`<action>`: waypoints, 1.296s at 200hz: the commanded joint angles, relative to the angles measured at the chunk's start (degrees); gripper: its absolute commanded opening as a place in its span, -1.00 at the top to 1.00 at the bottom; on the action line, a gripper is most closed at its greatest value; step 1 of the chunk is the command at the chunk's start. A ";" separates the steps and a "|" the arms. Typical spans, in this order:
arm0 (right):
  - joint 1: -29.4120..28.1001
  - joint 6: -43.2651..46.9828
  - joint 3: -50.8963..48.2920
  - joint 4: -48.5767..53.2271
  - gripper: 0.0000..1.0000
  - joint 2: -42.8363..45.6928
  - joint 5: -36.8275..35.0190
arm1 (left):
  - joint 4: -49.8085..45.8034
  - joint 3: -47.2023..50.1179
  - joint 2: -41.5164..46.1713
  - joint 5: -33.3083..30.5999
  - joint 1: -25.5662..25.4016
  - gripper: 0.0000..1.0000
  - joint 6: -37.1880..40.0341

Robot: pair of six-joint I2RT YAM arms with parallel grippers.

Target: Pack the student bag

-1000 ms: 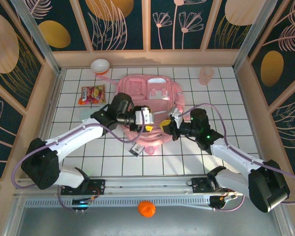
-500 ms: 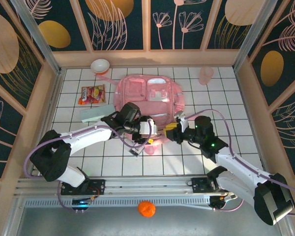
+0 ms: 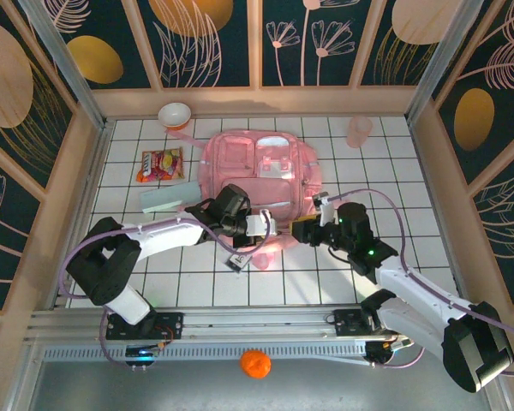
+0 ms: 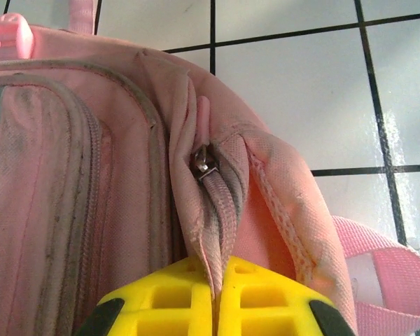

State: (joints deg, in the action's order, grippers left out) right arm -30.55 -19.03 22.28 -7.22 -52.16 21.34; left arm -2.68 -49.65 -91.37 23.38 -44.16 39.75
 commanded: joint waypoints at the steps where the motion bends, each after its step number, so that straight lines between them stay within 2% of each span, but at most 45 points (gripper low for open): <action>1: 0.44 -7.02 4.24 6.46 0.00 -1.31 -3.09 | 5.33 1.37 5.98 2.74 0.41 1.00 -4.67; 42: 0.87 -7.30 3.80 6.43 -0.20 -2.16 1.74 | 15.17 4.82 12.91 11.69 3.78 1.00 -12.10; 72: 2.05 -9.18 5.10 0.42 -0.26 -4.92 10.62 | 15.16 7.86 15.64 13.20 4.05 1.00 -5.79; 107: 2.41 -10.06 7.04 -4.17 -0.31 -9.02 15.10 | 14.26 9.13 16.57 13.06 4.01 1.00 0.98; 139: 2.37 -11.22 8.10 -6.14 -0.34 -14.42 20.04 | 15.28 8.47 16.24 14.13 4.02 1.00 2.14; 169: 2.16 -9.11 9.13 -5.69 -0.49 -16.33 20.44 | 15.42 7.66 16.02 14.99 4.05 1.00 2.68; 189: 2.24 -7.89 10.63 -6.83 -0.51 -17.62 21.21 | 15.34 7.35 16.03 15.30 4.04 1.00 2.88; 213: 2.19 -7.65 12.41 -8.08 -0.34 -19.50 26.28 | 15.51 7.36 16.08 14.82 4.07 1.00 2.55; 259: 1.83 -5.70 11.65 -3.80 0.25 -17.16 28.88 | 16.04 7.37 15.76 13.82 4.07 1.00 2.50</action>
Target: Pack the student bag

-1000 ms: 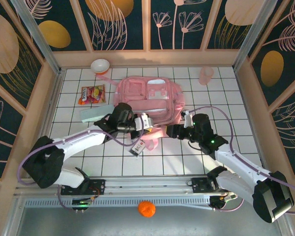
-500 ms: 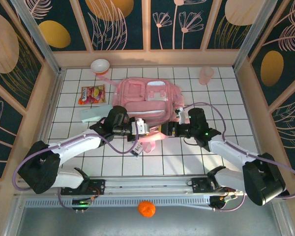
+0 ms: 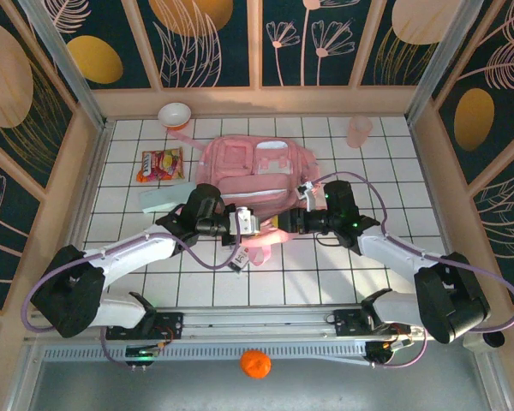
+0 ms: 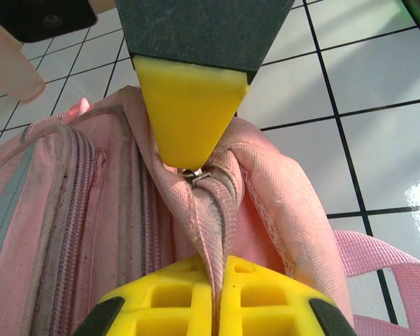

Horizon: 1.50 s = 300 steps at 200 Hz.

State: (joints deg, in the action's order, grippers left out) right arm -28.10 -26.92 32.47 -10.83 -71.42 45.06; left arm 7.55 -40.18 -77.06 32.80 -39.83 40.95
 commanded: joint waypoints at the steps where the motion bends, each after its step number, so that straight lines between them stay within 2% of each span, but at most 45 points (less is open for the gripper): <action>1: -0.63 2.25 1.46 -0.13 0.26 2.13 5.19 | 5.81 -2.14 1.42 4.35 -0.25 1.00 1.31; 21: -0.56 2.63 1.45 0.08 0.38 2.68 6.86 | 5.81 -2.49 1.04 4.19 -0.27 1.00 1.28; 53: -0.56 2.78 1.94 -0.17 0.42 2.86 8.50 | 5.81 -2.61 0.69 3.73 -0.25 1.00 1.34; 66: -0.60 2.31 1.81 -1.32 0.53 2.86 9.54 | 5.79 -2.62 0.64 3.69 -0.29 1.00 1.30; 91: -0.70 2.58 1.87 -0.83 0.47 2.28 9.50 | 5.81 -2.78 0.61 3.62 -0.25 1.00 1.12; 124: -1.65 8.02 4.74 8.44 0.28 0.62 3.66 | 5.81 -2.97 0.86 3.42 -0.33 1.00 1.09; 140: -1.95 10.01 6.24 12.11 0.28 -0.43 1.25 | 5.72 -3.28 0.92 3.41 -0.28 1.00 1.14; 158: -2.55 11.75 8.11 15.74 0.38 -1.50 -1.58 | 5.63 -3.57 0.78 3.45 -0.25 1.00 1.20; 181: -3.46 14.00 10.85 21.01 0.39 -3.14 -6.80 | 5.63 -4.00 0.77 3.46 -0.30 1.00 1.22; 193: -4.15 14.57 11.59 22.26 0.53 -3.59 -7.83 | 5.54 -4.19 0.87 3.36 -0.31 1.00 1.30; 216: -3.99 14.77 12.18 23.69 0.94 -3.27 -8.97 | 4.70 -4.18 0.94 2.50 -0.28 1.00 1.82; 249: -3.61 15.21 11.35 27.70 1.00 -0.70 -11.84 | 3.68 -3.51 1.75 0.11 0.10 1.00 2.03; 280: 4.04 15.00 8.21 31.16 1.00 2.06 -14.82 | 3.27 -2.14 3.41 -0.39 1.79 1.00 2.14; 300: 7.82 12.76 4.80 26.62 1.00 3.78 -11.40 | 2.11 -1.49 4.56 -0.96 2.55 1.00 3.00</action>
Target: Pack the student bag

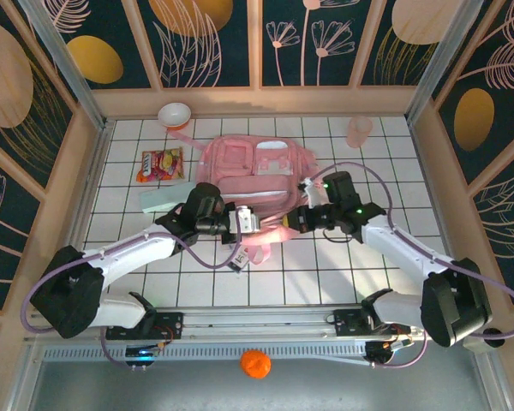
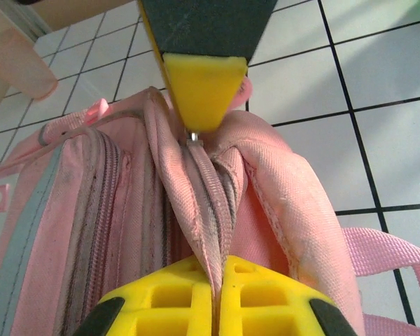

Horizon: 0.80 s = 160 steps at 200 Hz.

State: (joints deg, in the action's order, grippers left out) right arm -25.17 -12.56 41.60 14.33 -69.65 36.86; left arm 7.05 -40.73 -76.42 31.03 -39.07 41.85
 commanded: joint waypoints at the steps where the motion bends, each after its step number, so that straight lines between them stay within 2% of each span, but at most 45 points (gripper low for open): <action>1: 4.96 -1.73 -4.47 1.13 1.00 2.08 -2.98 | 2.53 -0.94 3.97 0.80 1.80 1.00 2.15; 21: 4.38 -4.21 -5.83 -3.72 1.00 3.02 0.98 | 0.93 -0.67 4.65 0.27 2.07 1.00 2.93; 39: 1.75 -5.27 -5.36 -5.83 1.00 4.37 1.55 | 0.65 -0.53 4.89 0.42 2.05 0.99 2.77; 46: 0.55 -5.65 -5.09 -6.44 1.00 4.91 1.59 | 0.41 -0.98 4.65 1.03 2.07 0.76 2.50; 59: -1.54 -6.30 -4.41 -7.23 1.00 5.82 1.48 | -1.44 -3.23 3.50 4.03 1.86 0.14 1.32; 64: -2.18 -6.62 -4.06 -7.44 1.00 6.05 1.31 | -2.18 -4.32 2.80 5.21 1.57 -0.02 0.20; 75: -3.67 -7.11 -3.49 -7.55 1.00 6.53 0.74 | -3.70 -7.08 1.33 5.40 -0.12 -0.26 -1.76; 89: -5.08 -7.74 -2.82 -7.79 1.00 6.79 -0.09 | -5.62 -9.83 -0.47 1.83 -3.79 -0.44 -2.11; 117: -7.25 -8.10 -1.71 -7.67 1.00 6.79 -0.82 | -4.11 -12.23 -4.48 -3.77 -7.18 -0.51 -5.17; 160: -8.10 -7.53 -0.65 -6.80 1.00 7.75 -1.26 | -9.71 -14.52 -9.92 -5.39 -7.34 -0.49 -2.50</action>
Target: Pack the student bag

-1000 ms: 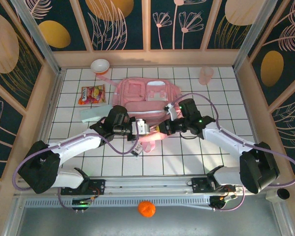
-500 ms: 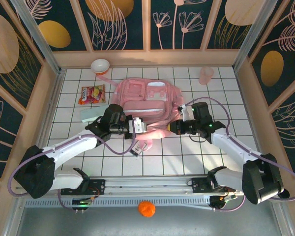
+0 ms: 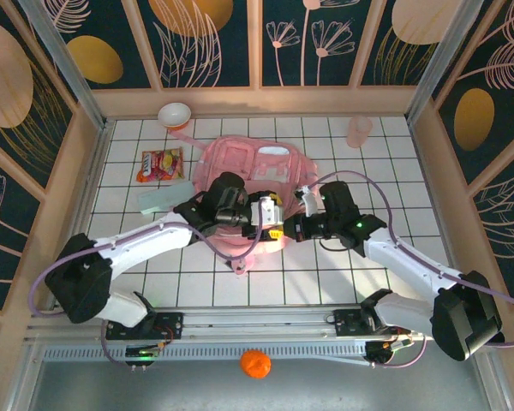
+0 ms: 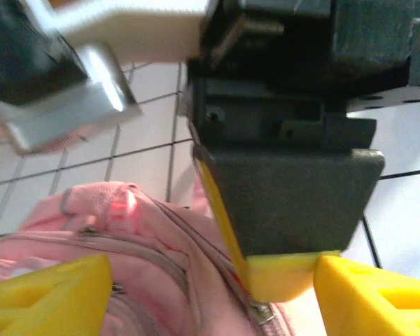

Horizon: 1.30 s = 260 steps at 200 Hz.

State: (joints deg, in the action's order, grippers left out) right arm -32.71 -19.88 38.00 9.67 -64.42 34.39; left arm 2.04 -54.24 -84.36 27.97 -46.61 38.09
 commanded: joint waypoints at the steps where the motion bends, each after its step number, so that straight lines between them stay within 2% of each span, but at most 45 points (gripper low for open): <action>1: -0.54 -0.18 2.96 -2.17 1.00 2.58 1.21 | -4.78 -0.94 -2.01 -2.45 0.20 -0.49 1.36; 20: -0.51 0.09 3.13 -1.47 1.00 3.04 1.03 | -5.91 0.23 -2.71 -4.21 0.19 -0.40 3.16; 47: -0.51 0.44 3.13 -0.20 1.00 3.69 0.38 | -8.34 0.44 -4.06 -6.04 0.20 -0.08 3.93; 54: -0.43 0.52 3.13 0.23 1.00 3.92 -0.04 | -8.40 0.69 -4.14 -6.23 0.18 0.07 4.12; 76: 0.02 0.98 3.39 3.31 1.00 4.31 -4.06 | -7.70 1.06 -3.43 -6.77 0.16 0.77 3.62; 86: 0.93 0.98 3.41 5.29 1.00 4.18 -6.51 | -7.19 1.19 -2.50 -6.80 0.20 0.99 3.40; 95: 1.03 0.81 3.16 6.69 1.00 4.20 -8.50 | -6.56 1.55 -1.43 -6.79 0.20 1.00 3.39; 115: 6.27 0.49 1.05 7.14 1.00 4.86 -10.48 | -5.60 2.77 1.55 -5.58 0.46 1.00 4.73; 151: 13.48 0.35 -3.79 2.78 1.00 6.48 -10.17 | -2.07 3.97 6.34 -2.71 2.37 1.00 1.85; 192: 20.05 -1.82 -5.47 -6.11 1.00 3.06 -9.29 | 0.77 3.90 10.53 2.48 3.13 1.00 0.33; 230: 22.78 -4.71 -4.07 -13.27 1.00 -4.94 -11.03 | 0.58 2.41 11.93 6.92 3.11 1.00 0.19; 260: 22.84 -5.32 -1.83 -16.00 1.00 -10.04 -10.41 | 0.80 1.77 11.71 6.17 3.16 1.00 -0.28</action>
State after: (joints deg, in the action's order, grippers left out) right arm -11.14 -23.51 33.80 -1.15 -71.37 29.02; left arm -2.55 -49.65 -75.57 29.06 -43.70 38.48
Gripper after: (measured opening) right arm 0.047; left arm 0.063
